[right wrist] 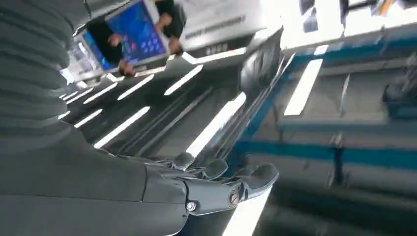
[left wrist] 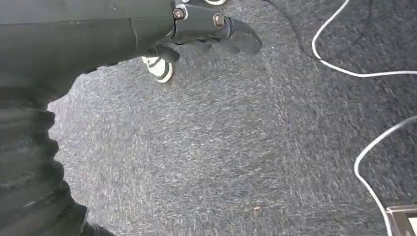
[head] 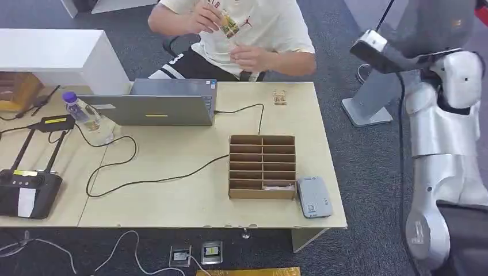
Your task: Pass the card to the sensor for recognition and then transmit it.
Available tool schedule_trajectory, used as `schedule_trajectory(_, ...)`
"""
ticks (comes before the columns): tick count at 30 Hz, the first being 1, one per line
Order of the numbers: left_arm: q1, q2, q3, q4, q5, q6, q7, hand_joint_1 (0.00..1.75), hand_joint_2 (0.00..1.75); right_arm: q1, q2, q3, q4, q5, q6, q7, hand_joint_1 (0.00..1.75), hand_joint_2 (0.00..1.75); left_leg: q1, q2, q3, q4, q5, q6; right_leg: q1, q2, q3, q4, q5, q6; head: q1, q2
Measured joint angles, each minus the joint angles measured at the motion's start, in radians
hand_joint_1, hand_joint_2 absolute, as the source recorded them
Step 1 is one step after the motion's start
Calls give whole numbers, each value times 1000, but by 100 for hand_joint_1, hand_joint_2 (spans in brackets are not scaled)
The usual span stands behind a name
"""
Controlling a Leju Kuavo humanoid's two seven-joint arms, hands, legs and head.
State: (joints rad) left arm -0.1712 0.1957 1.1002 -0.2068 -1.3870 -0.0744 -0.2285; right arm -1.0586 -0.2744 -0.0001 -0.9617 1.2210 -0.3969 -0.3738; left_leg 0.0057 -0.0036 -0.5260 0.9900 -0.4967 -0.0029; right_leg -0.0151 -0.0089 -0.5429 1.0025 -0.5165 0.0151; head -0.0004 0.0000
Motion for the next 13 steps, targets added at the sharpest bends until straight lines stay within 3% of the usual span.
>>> schedule_trajectory(3, 7, 2, 6, 0, 19, 6, 0, 0, 175, -29, -82, -58, 5, -47, -125, 15, 0, 175, 0, -1, -1, 1, -1, 1, 0, -1, 0, 0, 0, 0, 2, 0)
schedule_trajectory(6, 9, 2, 24, 0, 34, 16, 11, 0, 175, -46, -180, -121, 51, -103, -248, -9, 0, 175, 0, -1, -1, 2, -1, 2, 0, -1, 0, 0, 0, 0, 0, 0)
schedule_trajectory(9, 9, -4, 42, 0, 48, 28, 30, 0, 175, -23, -287, -235, 108, -98, -260, -26, 0, 175, 0, -1, -1, 3, -2, 3, 0, -2, 1, -1, 0, 0, 1, 0)
schedule_trajectory(13, 9, -8, 62, 0, 57, 41, 47, 0, 175, 42, -359, -373, 141, -40, -260, -36, 0, 175, 0, 4, -1, 3, -4, 2, 0, 4, 0, 0, 0, 0, 0, 0)
